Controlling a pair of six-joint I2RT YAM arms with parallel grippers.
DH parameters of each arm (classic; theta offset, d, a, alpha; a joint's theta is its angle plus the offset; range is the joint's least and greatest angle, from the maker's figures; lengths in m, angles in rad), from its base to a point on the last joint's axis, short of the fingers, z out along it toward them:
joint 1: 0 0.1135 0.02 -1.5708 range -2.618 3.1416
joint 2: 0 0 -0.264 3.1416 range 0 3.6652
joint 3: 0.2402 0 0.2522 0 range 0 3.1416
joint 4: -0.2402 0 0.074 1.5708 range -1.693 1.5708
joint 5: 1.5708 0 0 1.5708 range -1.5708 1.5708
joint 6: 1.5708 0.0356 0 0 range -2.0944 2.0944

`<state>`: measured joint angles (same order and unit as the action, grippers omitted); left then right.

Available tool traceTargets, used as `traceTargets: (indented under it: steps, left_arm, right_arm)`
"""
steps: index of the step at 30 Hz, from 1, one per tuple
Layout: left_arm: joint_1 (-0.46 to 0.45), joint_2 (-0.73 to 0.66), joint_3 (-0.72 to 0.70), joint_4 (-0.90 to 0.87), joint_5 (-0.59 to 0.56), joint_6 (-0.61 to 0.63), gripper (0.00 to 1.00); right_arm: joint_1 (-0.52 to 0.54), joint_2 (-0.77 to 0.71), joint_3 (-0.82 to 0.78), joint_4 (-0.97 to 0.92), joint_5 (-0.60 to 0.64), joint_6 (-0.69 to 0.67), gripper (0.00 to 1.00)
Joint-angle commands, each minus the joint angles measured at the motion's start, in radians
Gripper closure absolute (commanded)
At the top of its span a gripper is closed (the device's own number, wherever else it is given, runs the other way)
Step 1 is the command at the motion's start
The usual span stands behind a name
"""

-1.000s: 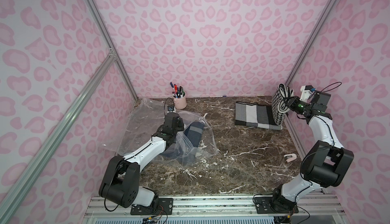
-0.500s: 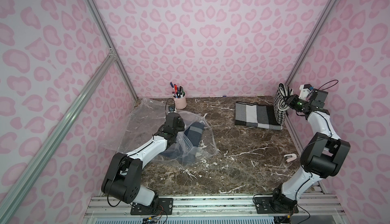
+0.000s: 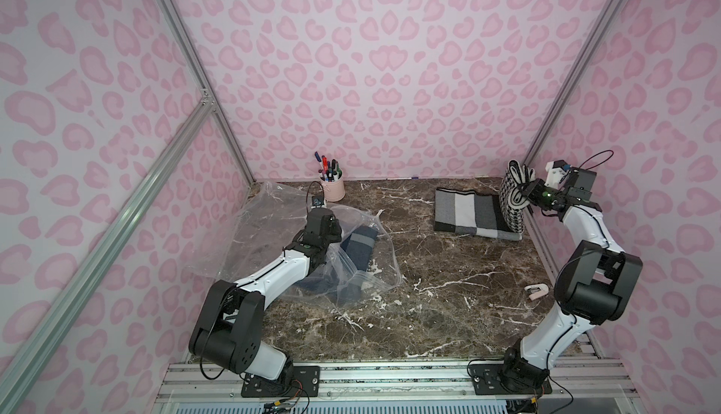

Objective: Take the blanket out of the vacuum bag
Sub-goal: Place the blanket at the corner of the board.

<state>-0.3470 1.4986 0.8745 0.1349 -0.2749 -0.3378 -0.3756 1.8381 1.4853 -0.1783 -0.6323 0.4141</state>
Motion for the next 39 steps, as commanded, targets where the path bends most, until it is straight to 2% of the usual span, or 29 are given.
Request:
traceTargets:
  steps: [1,26,39]
  left_arm:
    - [0.001,0.003,0.004,0.012,0.003,0.006,0.96]
    - [0.008,0.015,0.000,0.016,0.017,0.003,0.96]
    - [0.008,0.011,-0.008,0.022,0.028,0.000,0.96]
  right_arm:
    - [0.011,0.009,-0.003,0.013,0.016,-0.015,1.00]
    - [0.121,0.127,0.087,0.038,0.057,0.028,1.00]
    - [0.233,0.210,0.091,0.078,0.064,0.049,1.00]
